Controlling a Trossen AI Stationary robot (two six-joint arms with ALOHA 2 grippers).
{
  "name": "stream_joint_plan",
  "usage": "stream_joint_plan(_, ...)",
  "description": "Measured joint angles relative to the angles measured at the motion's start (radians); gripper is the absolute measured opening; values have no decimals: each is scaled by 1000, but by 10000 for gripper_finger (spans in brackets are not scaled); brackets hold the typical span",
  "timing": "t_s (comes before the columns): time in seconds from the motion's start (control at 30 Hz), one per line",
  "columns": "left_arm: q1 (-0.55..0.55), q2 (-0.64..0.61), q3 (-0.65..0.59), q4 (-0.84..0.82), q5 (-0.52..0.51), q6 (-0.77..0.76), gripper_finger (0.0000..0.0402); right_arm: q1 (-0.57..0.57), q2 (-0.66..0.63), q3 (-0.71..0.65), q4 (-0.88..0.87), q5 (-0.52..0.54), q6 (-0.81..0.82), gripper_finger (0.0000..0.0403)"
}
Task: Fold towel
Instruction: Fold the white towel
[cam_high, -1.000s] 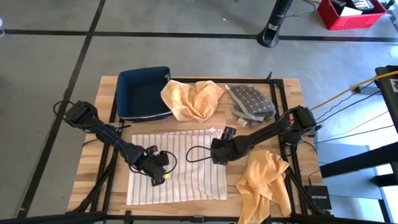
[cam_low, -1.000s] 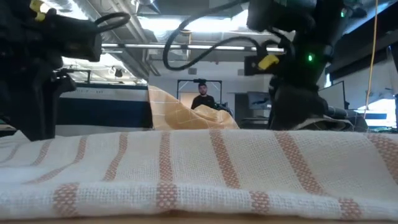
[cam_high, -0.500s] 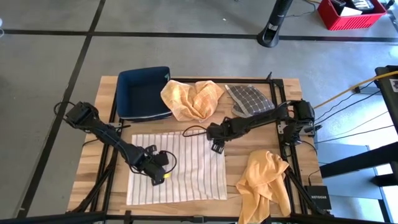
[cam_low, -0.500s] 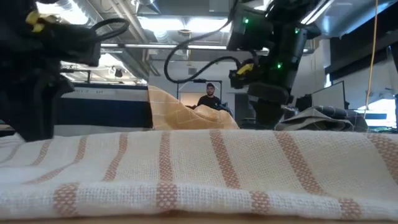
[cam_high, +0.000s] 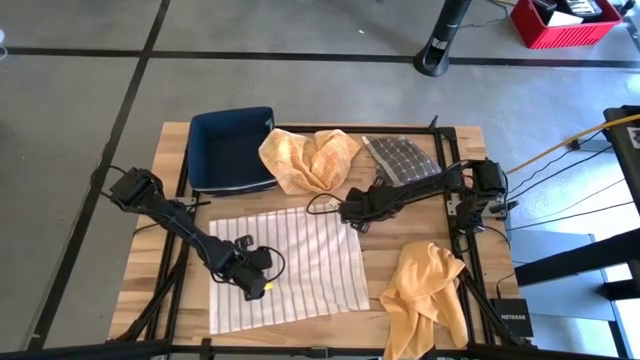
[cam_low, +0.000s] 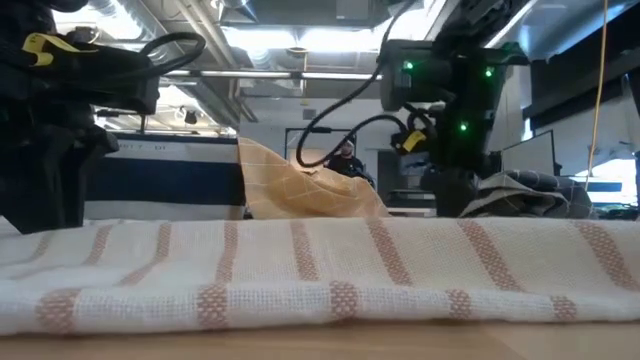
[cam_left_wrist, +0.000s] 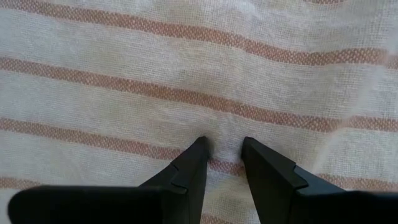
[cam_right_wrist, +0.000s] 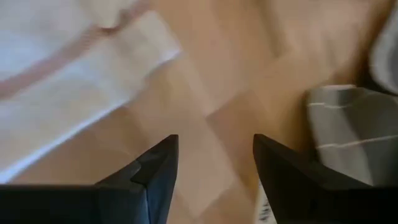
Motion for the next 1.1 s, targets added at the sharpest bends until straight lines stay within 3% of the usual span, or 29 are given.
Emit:
stream_joint_plan(0.2,5,2,-1,4,5,10,100,6,-7,45,69,-25,-56,209)
stream_joint_plan(0.37,5,2,-2,6,8,19,100,5,-5,35,257,-202,-163,209)
stream_joint_plan(0.47,5,2,-3,7,9,18,100,-1,14,27,255,-217,-178,209)
stream_joint_plan(0.53,5,2,-3,8,9,18,100,-15,33,17,237,-192,-190,209)
stream_joint_plan(0.77,5,2,-3,9,11,15,100,-63,71,13,264,151,-205,209)
stream_joint_plan(0.87,5,2,-3,9,11,15,100,-89,74,12,284,242,-205,209)
stream_joint_plan(0.97,5,2,-3,9,11,19,100,-95,73,16,283,256,-206,209)
stream_joint_plan(1.1,5,-1,6,-7,18,31,100,-57,18,62,165,137,-205,209)
